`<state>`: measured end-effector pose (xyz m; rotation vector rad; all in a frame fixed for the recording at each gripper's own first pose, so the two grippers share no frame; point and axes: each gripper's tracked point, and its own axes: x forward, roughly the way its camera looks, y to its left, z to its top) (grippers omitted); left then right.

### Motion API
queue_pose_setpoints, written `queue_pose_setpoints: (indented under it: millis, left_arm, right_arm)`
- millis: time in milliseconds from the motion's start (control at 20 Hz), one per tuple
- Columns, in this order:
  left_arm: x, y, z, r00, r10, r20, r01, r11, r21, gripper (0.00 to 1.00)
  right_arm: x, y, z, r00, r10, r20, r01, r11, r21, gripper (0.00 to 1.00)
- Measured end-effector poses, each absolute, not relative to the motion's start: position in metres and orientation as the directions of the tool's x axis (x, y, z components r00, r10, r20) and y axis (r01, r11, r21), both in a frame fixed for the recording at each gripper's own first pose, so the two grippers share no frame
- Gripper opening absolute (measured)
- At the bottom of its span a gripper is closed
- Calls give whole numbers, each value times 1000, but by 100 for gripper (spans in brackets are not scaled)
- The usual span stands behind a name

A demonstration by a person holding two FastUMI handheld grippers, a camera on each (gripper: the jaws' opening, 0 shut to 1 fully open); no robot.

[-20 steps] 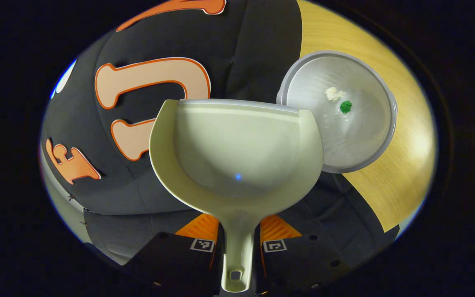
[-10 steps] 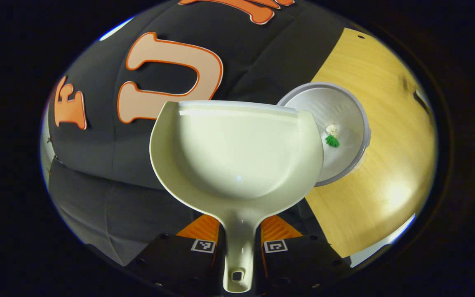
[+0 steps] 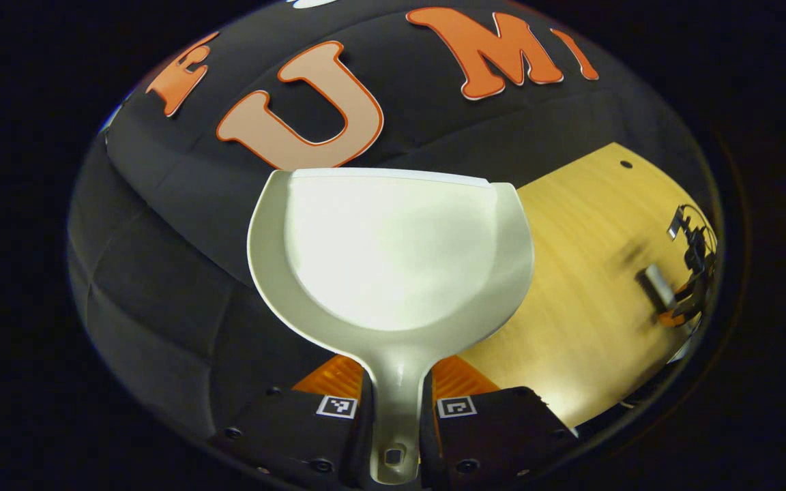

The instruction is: Pick up the small broom and dustpan from the desktop, sweep the trash into the dustpan with the broom, and then empty the trash into the garbage bin.

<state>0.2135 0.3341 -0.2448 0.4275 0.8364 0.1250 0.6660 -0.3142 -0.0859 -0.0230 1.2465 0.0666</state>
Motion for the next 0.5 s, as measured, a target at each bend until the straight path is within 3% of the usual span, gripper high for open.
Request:
queue_pose_setpoints:
  millis: [150, 200, 250, 500]
  left_arm:
    - [221, 314, -246, 691, 195, -696, 36, 953, 302, 28]
    - [223, 307, -246, 698, 157, -698, 39, 966, 256, 28]
    - [224, 305, -244, 699, 124, -704, 42, 976, 213, 28]
    - [229, 295, -237, 723, 30, -690, 41, 995, 86, 28]
  right_arm:
    - [660, -332, -69, 328, 34, -944, -60, 998, 15, 77]
    - [658, -338, -63, 333, 33, -942, -60, 998, 14, 69]
    - [656, -345, -57, 337, 32, -941, -59, 998, 13, 78]
    - [645, -376, -21, 372, 32, -928, -52, 999, 13, 80]
